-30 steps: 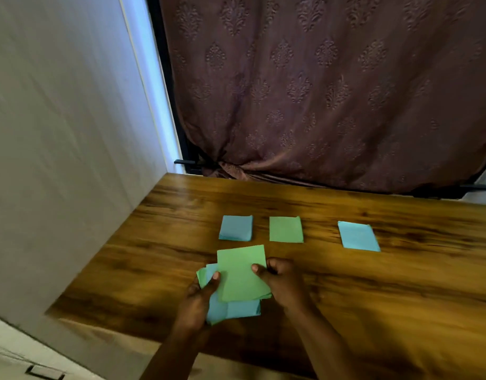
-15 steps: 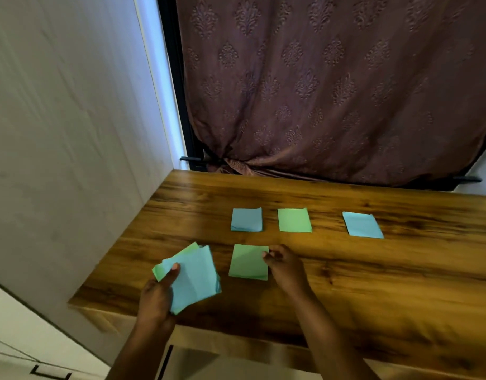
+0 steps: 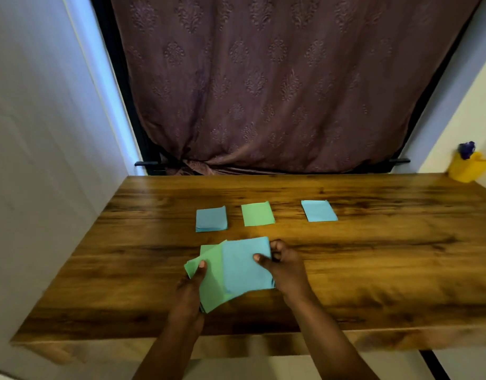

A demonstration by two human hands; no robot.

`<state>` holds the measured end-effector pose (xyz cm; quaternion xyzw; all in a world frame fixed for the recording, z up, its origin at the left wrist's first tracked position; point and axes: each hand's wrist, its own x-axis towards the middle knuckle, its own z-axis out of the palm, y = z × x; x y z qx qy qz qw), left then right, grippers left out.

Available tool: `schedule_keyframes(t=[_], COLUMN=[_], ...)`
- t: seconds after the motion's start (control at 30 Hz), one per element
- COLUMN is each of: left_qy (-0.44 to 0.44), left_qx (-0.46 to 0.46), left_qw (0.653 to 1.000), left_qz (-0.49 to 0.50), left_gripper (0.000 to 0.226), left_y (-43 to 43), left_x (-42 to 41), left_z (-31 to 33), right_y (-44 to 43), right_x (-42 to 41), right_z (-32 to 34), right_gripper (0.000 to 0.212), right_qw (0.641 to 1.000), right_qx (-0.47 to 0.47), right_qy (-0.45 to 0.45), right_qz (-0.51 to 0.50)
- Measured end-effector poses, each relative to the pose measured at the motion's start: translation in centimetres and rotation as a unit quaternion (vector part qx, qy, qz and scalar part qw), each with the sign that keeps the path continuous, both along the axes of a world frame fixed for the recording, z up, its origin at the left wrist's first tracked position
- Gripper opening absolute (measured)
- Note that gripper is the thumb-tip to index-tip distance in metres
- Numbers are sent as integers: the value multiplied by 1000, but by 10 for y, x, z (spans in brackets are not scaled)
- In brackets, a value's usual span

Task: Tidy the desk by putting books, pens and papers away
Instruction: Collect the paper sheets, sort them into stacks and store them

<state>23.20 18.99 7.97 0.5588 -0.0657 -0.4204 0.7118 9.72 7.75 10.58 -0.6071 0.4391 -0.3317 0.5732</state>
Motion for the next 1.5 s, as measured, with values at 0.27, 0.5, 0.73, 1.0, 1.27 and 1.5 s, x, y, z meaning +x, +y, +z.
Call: schedule_keyframes(t=[0.27,0.5,0.73,1.0,1.27,1.5], left_qy=[6,-13,-29,-95,-99,-107], left_qx=[45,43,16,62,92,98], left_qw=[998,999,999,994,991,989], left_qz=[40,16,-35,2,13,-15], left_gripper=[37,39,5,25,43,17], left_y=[-7,-30,-62,-101,-134,-164], left_x=[2,-25,-75,-111,-154,-220], left_z=[-6,-9,2,2,-10,-16], right_y=[-78,-18,-25,-107,-146,-110], right_x=[-16,-28,-67,-142,-177,-206], right_z=[-14,-12,-17,3,-24,-21], right_gripper=[51,38,22,17,37,24], right_qw=[978,990,996,993,973,991], right_qx=[-19,-9,-51,17,-55,85], right_qy=[200,125,73,-27,214,69], right_qz=[-51,62,-11,-111,-68,79])
